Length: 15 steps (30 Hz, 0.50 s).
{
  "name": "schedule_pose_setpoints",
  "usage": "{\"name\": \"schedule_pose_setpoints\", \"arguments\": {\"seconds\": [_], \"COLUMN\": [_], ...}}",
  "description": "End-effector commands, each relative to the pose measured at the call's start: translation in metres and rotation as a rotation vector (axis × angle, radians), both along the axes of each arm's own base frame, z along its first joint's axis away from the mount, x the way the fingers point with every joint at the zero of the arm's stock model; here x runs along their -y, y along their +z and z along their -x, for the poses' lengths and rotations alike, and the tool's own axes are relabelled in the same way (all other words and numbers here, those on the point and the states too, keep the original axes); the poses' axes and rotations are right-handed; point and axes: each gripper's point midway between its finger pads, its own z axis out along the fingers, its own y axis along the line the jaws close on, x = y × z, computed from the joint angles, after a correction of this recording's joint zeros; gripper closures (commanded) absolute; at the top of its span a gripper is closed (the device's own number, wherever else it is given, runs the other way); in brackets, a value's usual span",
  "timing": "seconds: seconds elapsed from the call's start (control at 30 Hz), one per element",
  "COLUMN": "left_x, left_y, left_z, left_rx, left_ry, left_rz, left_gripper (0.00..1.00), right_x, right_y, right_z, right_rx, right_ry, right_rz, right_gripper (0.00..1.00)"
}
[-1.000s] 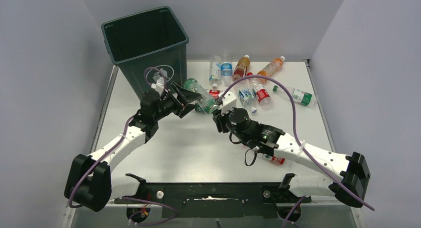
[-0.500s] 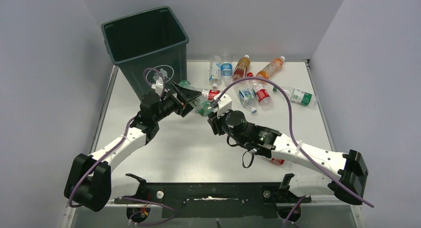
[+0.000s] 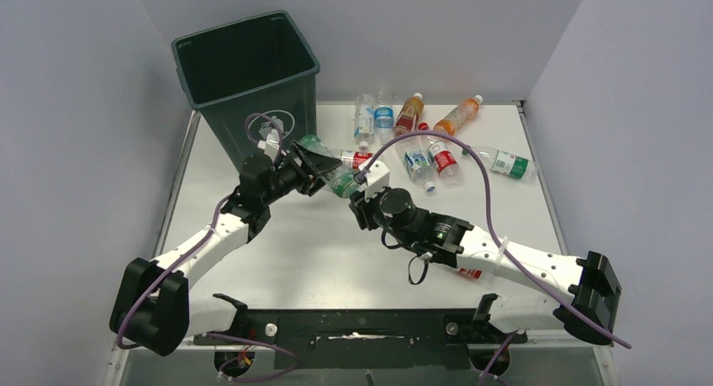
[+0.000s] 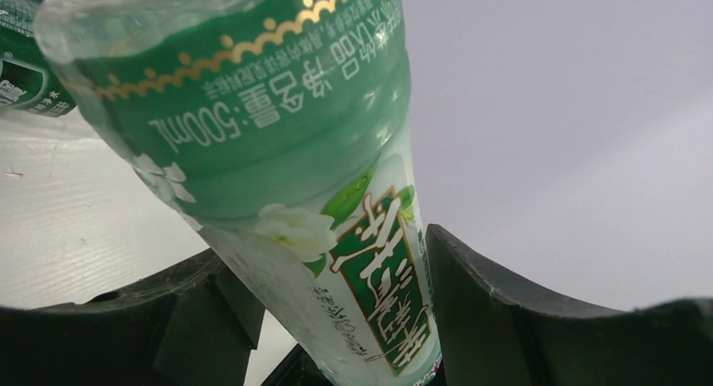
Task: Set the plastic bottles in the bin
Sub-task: Place the plastic bottle in the trash bin.
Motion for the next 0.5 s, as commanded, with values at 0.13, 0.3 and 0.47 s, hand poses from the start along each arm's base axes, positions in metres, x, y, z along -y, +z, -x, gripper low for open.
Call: {"name": "schedule_pose_setpoints", "arguments": {"seconds": [0.13,0.3,0.47], "left_x": [0.003,0.002,0.000], "left_y": [0.027,0.035,0.048], "left_z": [-0.010,-0.015,-0.023], "left_rx": [0.119,0.149,0.186], "left_ry": [-0.010,-0.013,-0.006], "left_rz": [-0.071,-0.137,-0.216], "left_gripper": [0.46,0.48,0.48], "right_x": [-0.014,-0.012,-0.006], "right_y": [0.030,0.029,0.030], "right_z": [-0.003,-0.002,-0.001], "right_rx": [0.052,0.047,0.044], "right_ry": [0.014,0.000,-0.013], "right_rz": [-0.099,-0.101,-0.103], "right_gripper": [0.63,0.30,0.02]}}
